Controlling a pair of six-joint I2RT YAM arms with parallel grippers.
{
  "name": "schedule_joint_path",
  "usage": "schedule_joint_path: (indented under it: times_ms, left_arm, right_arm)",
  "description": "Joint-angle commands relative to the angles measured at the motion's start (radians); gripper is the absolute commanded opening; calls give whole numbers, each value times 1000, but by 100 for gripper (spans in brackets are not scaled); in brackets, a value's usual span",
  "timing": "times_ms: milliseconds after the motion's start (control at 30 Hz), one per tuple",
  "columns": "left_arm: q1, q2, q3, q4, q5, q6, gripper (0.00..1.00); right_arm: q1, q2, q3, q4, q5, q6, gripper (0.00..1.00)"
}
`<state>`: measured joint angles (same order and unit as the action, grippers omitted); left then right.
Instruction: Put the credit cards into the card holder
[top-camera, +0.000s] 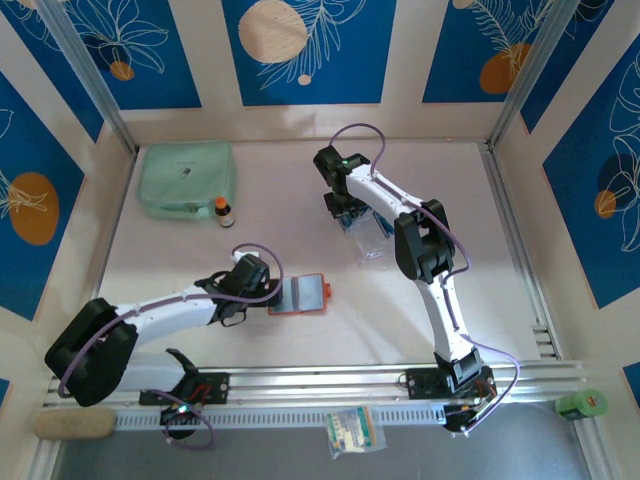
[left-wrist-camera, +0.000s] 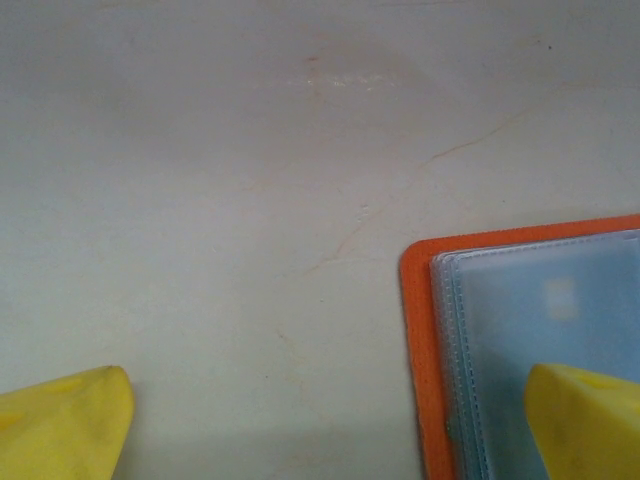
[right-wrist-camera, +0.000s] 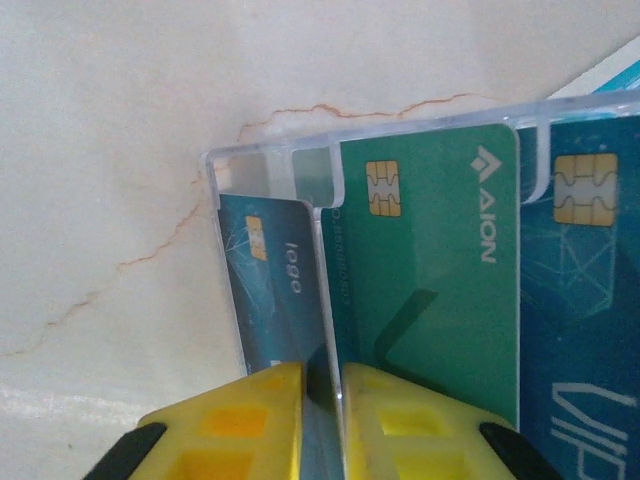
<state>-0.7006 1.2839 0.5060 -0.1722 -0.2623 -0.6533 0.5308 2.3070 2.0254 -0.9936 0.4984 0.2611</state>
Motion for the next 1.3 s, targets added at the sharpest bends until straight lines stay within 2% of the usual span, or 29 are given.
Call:
schedule_joint_path:
  times_ms: [0,500,933,1067,1267]
  left_arm:
    - [9,-21,0,-20,-3,-5,100]
    - [10,-37,13,-32,0,-1,100]
    - [9,-73,74,-82,25,57,100]
    - [7,-58,84,-90,49,69,100]
    - [-4,-43,69,-85,49,61,100]
  right_arm:
    - [-3,-3,30,-18,-33,-4,14]
    - [-11,-94,-27,24,-111,-42,0]
    - [35,-287,-48,60,-212,5,0]
    - [58,-422,-203,166,-312,91,0]
    - [66,-698,-649,517,-528,299,0]
